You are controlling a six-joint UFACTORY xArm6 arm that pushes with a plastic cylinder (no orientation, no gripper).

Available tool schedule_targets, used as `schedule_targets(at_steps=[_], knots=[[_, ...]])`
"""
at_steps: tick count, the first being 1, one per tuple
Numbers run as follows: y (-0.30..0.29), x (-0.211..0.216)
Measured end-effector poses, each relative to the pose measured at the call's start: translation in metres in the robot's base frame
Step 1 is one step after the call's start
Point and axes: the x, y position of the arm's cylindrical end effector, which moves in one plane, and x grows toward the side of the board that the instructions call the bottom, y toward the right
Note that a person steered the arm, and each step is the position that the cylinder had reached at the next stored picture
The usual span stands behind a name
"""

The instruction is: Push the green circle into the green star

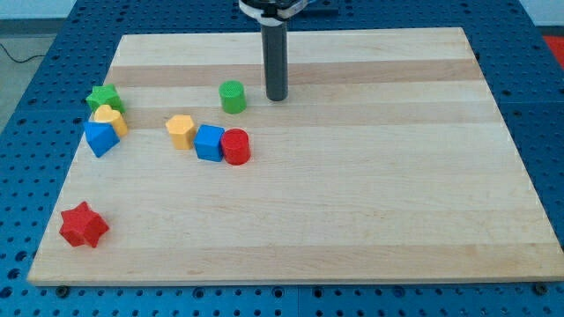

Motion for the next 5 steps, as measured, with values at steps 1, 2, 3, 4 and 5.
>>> schedule_targets(at_steps=[1, 2, 3, 4, 5], knots=[[-0.044, -0.004], [-0.101, -0.007], [-0.122, -0.007], [-0.082, 0.001], [-0.065, 0.028]])
